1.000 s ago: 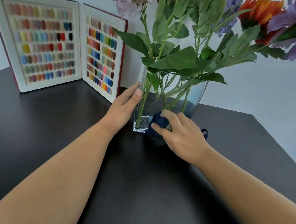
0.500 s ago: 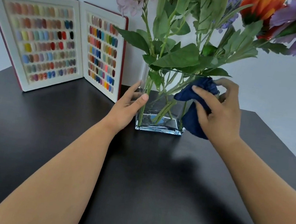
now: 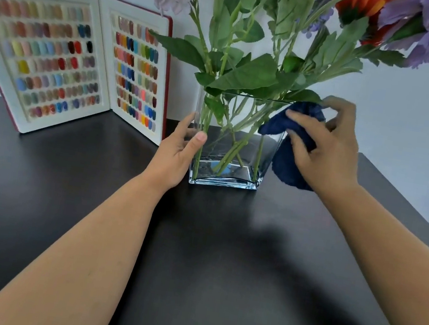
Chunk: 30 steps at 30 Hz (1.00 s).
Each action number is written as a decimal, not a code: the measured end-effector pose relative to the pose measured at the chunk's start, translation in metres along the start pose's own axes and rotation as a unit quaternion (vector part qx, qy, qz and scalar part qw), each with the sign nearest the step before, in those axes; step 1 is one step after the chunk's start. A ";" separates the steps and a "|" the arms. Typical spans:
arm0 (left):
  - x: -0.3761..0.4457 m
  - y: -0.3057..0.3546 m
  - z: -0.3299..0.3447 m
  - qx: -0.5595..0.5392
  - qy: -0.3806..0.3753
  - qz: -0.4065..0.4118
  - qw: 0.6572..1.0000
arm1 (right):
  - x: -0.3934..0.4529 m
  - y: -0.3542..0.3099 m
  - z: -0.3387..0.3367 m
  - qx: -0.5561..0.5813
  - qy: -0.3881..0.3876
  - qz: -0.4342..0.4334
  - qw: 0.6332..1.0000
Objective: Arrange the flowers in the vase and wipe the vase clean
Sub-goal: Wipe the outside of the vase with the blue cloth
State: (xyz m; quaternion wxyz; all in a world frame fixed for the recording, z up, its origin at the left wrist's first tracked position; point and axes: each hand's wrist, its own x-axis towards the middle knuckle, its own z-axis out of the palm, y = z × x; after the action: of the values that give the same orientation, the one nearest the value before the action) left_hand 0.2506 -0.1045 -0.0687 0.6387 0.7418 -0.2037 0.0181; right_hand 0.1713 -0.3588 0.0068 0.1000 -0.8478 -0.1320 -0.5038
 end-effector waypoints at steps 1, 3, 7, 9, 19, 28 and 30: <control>0.000 0.000 0.000 0.002 0.001 0.004 1.000 | 0.001 -0.002 0.001 0.005 0.010 0.015 1.000; 0.000 -0.001 0.000 0.007 0.000 0.010 1.000 | -0.008 -0.003 0.005 0.013 0.005 0.031 0.999; -0.001 0.000 -0.001 0.014 -0.005 0.017 1.000 | -0.051 0.002 0.013 -0.016 -0.111 -0.035 0.993; -0.002 0.000 -0.001 0.017 -0.003 0.015 1.000 | -0.060 0.002 0.013 -0.049 -0.159 -0.077 0.983; 0.002 0.000 -0.004 0.015 -0.013 0.024 1.000 | -0.050 -0.027 0.026 -0.065 -0.191 -0.210 0.957; 0.007 -0.006 -0.009 0.015 -0.014 0.037 0.999 | -0.041 -0.079 0.058 -0.102 -0.217 -0.259 0.936; 0.009 -0.007 -0.010 0.018 -0.014 0.035 0.999 | -0.044 -0.069 0.050 -0.126 -0.236 -0.278 0.923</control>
State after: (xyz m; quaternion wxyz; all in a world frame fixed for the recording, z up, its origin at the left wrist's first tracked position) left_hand 0.2631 -0.0971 -0.0710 0.6215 0.7456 -0.2382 0.0340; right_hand 0.1707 -0.2842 -0.0530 -0.1856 -0.8768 -0.3176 -0.3095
